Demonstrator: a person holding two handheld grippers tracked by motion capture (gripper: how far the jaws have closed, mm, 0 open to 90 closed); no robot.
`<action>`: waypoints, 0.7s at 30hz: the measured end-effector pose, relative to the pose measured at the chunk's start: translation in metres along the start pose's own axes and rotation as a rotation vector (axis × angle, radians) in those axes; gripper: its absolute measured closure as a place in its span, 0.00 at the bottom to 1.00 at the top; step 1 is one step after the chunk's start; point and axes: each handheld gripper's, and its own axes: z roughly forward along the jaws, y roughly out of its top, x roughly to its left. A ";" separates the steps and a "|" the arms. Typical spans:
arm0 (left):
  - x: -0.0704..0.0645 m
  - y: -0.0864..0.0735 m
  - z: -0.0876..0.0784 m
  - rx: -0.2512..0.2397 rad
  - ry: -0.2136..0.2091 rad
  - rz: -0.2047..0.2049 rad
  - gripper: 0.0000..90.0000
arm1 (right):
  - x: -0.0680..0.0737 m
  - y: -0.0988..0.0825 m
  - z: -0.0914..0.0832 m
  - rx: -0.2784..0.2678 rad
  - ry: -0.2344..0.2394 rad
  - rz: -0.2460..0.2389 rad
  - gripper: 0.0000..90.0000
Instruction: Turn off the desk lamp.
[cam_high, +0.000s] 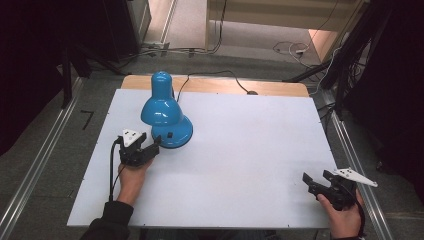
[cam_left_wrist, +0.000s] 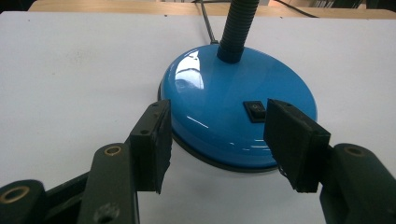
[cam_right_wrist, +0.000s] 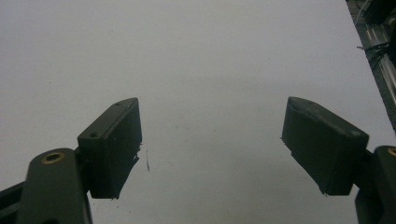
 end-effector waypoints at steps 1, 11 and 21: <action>0.000 0.000 0.000 0.003 0.000 0.003 0.46 | 0.000 0.000 0.000 0.000 0.000 0.000 0.21; 0.006 -0.003 -0.006 0.010 0.013 0.010 0.44 | 0.000 0.000 0.000 -0.001 0.001 -0.003 0.21; 0.012 -0.003 -0.016 0.003 0.012 0.001 0.42 | 0.000 0.000 -0.001 -0.002 0.002 -0.003 0.21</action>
